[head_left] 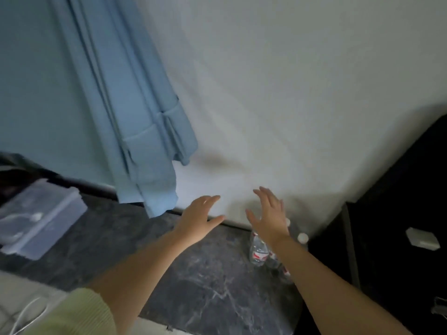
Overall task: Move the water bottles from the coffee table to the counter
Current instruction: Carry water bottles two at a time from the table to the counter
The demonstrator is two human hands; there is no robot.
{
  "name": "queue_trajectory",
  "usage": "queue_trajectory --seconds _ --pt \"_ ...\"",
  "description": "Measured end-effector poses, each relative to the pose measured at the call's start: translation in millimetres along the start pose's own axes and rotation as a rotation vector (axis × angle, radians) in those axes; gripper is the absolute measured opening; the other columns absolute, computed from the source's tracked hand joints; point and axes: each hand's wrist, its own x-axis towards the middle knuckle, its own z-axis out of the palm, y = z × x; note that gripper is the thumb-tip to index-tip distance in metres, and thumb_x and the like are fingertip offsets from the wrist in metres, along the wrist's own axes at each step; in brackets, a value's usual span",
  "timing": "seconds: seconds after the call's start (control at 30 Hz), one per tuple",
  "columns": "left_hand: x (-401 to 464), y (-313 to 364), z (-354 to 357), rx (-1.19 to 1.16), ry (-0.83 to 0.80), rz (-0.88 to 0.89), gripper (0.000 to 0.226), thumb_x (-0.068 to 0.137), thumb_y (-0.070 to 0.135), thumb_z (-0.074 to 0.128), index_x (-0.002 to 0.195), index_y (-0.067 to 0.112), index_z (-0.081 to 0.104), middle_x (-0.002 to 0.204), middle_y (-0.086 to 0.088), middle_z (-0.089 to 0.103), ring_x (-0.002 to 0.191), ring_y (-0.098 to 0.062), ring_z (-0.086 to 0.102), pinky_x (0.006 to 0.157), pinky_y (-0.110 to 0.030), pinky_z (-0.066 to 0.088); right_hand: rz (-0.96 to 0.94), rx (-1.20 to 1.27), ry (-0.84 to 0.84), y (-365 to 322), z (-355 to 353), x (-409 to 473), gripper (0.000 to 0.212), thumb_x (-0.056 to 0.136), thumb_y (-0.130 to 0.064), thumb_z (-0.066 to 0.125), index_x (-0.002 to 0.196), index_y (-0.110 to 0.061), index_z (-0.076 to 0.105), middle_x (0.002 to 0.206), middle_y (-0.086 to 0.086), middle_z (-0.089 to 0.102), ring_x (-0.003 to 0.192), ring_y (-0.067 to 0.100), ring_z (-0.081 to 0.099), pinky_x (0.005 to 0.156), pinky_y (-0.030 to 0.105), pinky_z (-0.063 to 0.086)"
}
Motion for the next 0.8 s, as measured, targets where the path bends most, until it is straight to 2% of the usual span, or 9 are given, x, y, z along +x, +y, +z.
queue_trajectory --seconds 0.1,0.33,0.47,0.57,0.67,0.8 --pt "-34.2 -27.2 -56.2 0.095 0.116 -0.097 0.064 0.093 0.052 0.05 0.148 0.022 0.033 0.149 -0.002 0.04 0.138 -0.021 0.035 0.111 -0.036 0.033 -0.151 -0.134 -0.087 -47.7 -0.8 11.9 0.054 0.096 -0.04 0.05 0.145 -0.025 0.035 0.158 -0.004 0.025 0.147 0.014 0.014 0.12 0.045 -0.002" --pt "-122.5 -54.4 -172.5 0.199 0.394 -0.238 0.06 0.093 0.043 0.055 0.145 0.016 0.04 0.143 -0.012 0.046 0.132 -0.03 0.041 0.105 -0.038 0.033 -0.401 -0.323 -0.15 -176.4 -11.8 12.2 0.048 0.098 -0.041 0.046 0.143 -0.025 0.037 0.157 -0.002 0.025 0.147 0.017 0.016 0.119 0.05 0.0" --pt "-210.3 -75.6 -198.4 0.307 0.436 -0.288 0.055 0.093 0.043 0.054 0.141 0.017 0.044 0.137 -0.009 0.051 0.127 -0.029 0.046 0.104 -0.04 0.037 -0.512 -0.334 -0.185 -247.0 6.0 -28.7 0.048 0.097 -0.04 0.048 0.142 -0.025 0.038 0.156 -0.002 0.026 0.145 0.019 0.021 0.119 0.049 0.005" --pt "-289.2 -99.0 -223.6 0.38 0.452 -0.393 0.054 0.094 0.043 0.052 0.141 0.017 0.043 0.137 -0.01 0.05 0.127 -0.029 0.046 0.103 -0.04 0.038 -0.639 -0.33 -0.228 -308.7 31.3 -68.5 0.051 0.096 -0.039 0.049 0.143 -0.024 0.037 0.156 0.0 0.027 0.144 0.019 0.023 0.119 0.048 0.006" --pt "-370.3 -119.3 -253.9 0.379 0.534 -0.508 0.055 0.094 0.044 0.053 0.141 0.017 0.044 0.136 -0.013 0.051 0.123 -0.032 0.048 0.098 -0.04 0.041 -0.777 -0.29 -0.268 -369.2 59.0 -109.3 0.051 0.096 -0.039 0.049 0.143 -0.026 0.037 0.156 -0.002 0.027 0.143 0.019 0.025 0.119 0.046 0.012" --pt "-467.5 -144.0 -283.9 0.406 0.59 -0.689 0.056 0.094 0.045 0.052 0.142 0.018 0.042 0.139 -0.012 0.048 0.126 -0.032 0.045 0.103 -0.042 0.039 -0.939 -0.233 -0.36 -440.9 94.3 -156.7 0.051 0.097 -0.04 0.048 0.144 -0.024 0.038 0.154 0.001 0.032 0.14 0.021 0.03 0.117 0.041 0.021"
